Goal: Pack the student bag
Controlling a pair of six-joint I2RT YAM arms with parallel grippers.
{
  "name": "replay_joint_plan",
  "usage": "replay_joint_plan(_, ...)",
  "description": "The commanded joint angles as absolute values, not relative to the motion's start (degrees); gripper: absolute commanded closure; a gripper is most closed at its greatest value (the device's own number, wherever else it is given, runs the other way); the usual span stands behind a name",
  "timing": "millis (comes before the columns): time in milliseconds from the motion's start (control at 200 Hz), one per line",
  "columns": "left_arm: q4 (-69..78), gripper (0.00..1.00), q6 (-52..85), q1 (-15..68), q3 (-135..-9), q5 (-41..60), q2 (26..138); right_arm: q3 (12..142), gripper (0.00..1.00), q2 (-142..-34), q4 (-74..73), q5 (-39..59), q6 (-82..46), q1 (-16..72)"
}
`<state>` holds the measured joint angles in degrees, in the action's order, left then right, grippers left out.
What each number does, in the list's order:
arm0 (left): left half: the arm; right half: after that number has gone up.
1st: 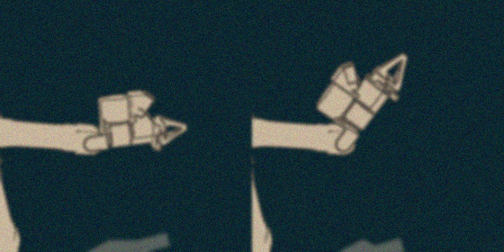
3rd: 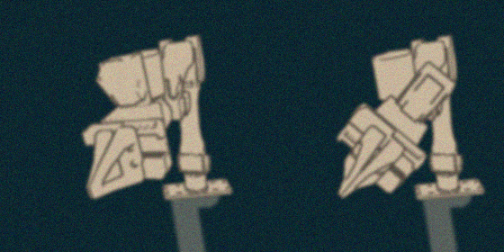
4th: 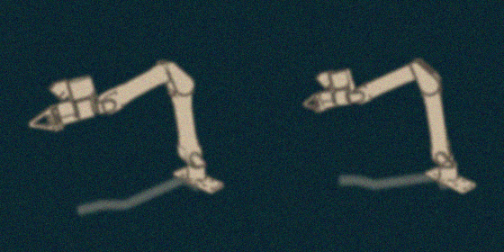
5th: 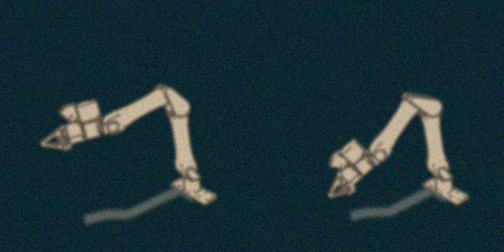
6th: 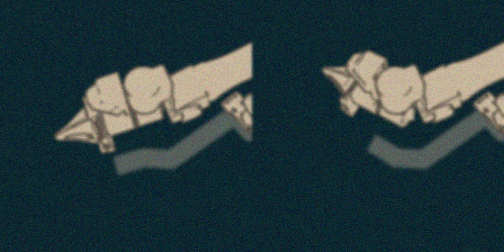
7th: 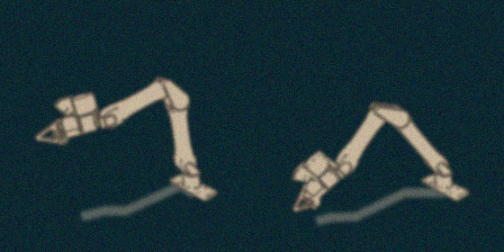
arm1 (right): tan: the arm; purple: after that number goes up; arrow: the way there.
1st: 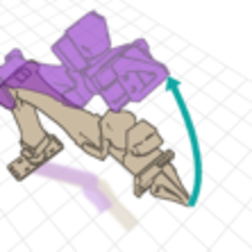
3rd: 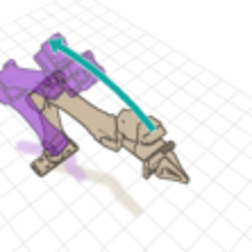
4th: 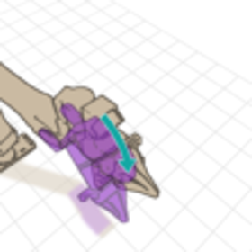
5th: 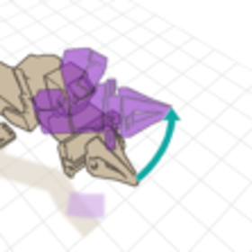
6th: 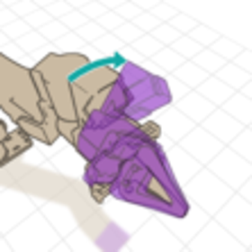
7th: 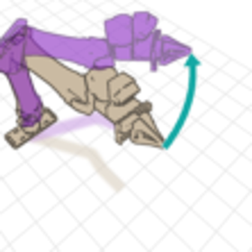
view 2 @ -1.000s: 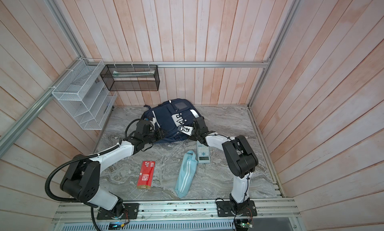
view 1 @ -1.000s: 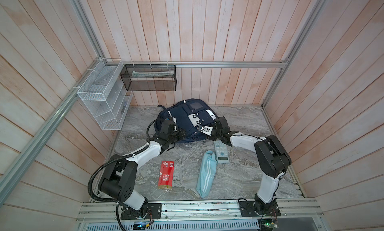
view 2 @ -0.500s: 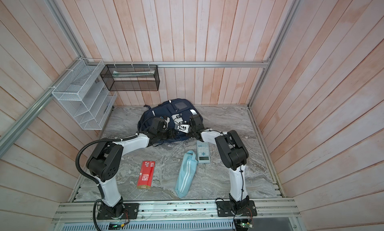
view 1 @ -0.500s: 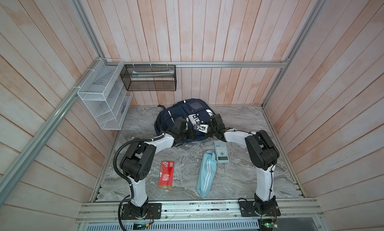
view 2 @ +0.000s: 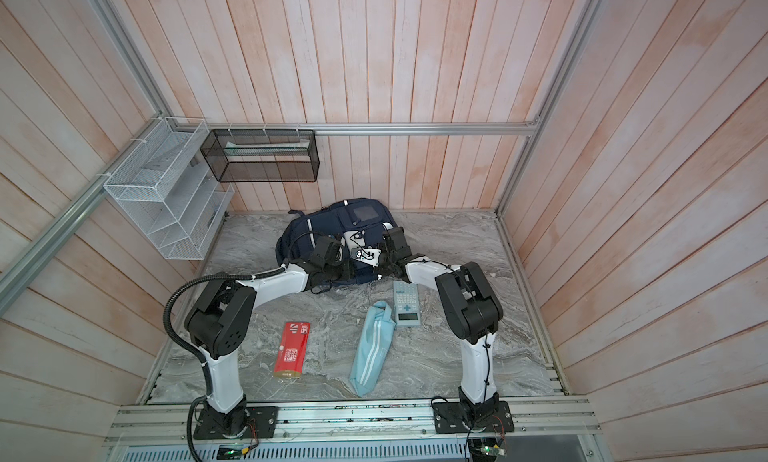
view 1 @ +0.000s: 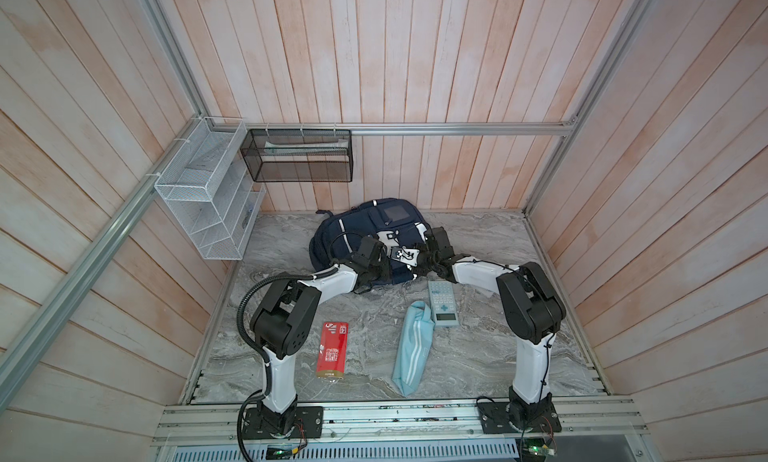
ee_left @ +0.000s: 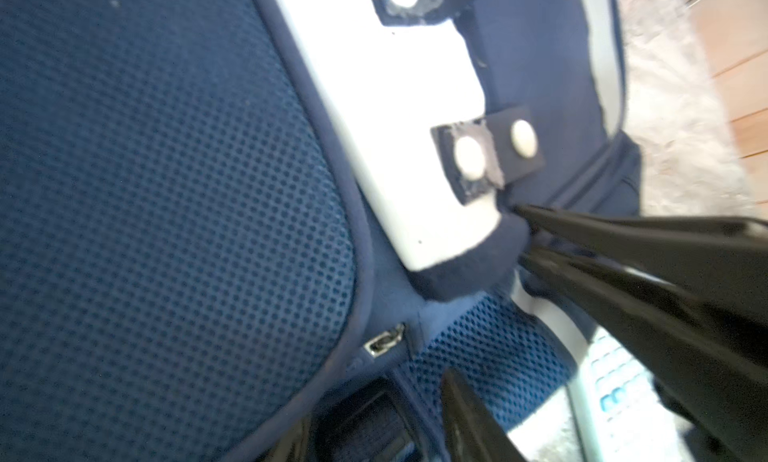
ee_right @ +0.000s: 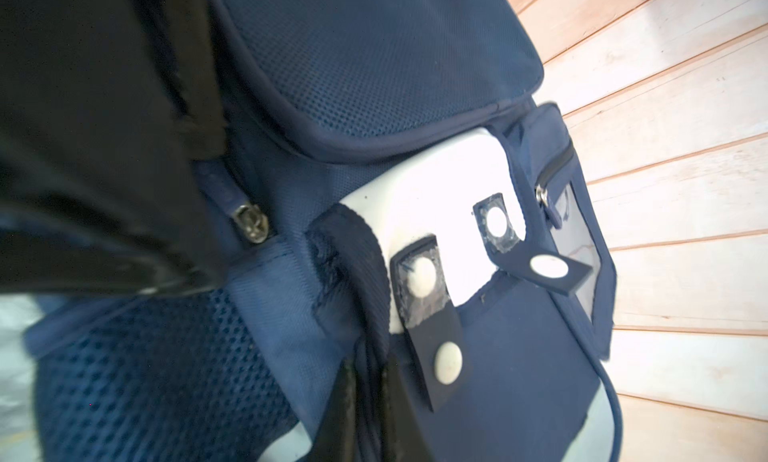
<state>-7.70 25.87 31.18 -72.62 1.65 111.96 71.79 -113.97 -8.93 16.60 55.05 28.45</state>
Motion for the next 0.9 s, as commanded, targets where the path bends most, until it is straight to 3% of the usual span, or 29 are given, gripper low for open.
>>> replay_joint_plan(0, -11.2, 0.48, 23.5, 30.8, -73.2, -7.4, 112.9, 69.2, 1.0, -109.6, -8.4, 25.5, 50.1, 28.5)
replay_joint_plan(135, -9.5, 0.54, 23.3, 30.8, -70.8, -7.0, 109.7, 68.2, 1.0, -108.5, -9.7, 26.7, 50.0, 28.5)
replay_joint_plan(210, -9.4, 0.66, 21.5, 30.9, -72.0, -6.5, 110.2, 68.0, 1.0, -108.5, -9.7, 27.0, 49.5, 28.5)
replay_joint_plan(480, -5.9, 0.66, 17.0, 30.9, -75.3, 3.6, 114.7, 67.2, 1.0, -108.7, -9.5, 27.0, 49.4, 28.3)
replay_joint_plan(640, -4.6, 0.92, 15.4, 30.9, -74.8, 6.5, 111.5, 65.9, 1.0, -108.0, -9.9, 26.7, 48.1, 27.7)
replay_joint_plan(740, -5.8, 0.99, 15.8, 30.9, -73.3, 6.6, 108.6, 64.3, 1.0, -107.5, -12.0, 23.7, 46.9, 27.6)
replay_joint_plan(895, -6.6, 1.0, 17.8, 29.4, -69.0, 3.5, 105.4, 64.0, 1.0, -107.6, -11.9, 20.5, 46.8, 27.4)
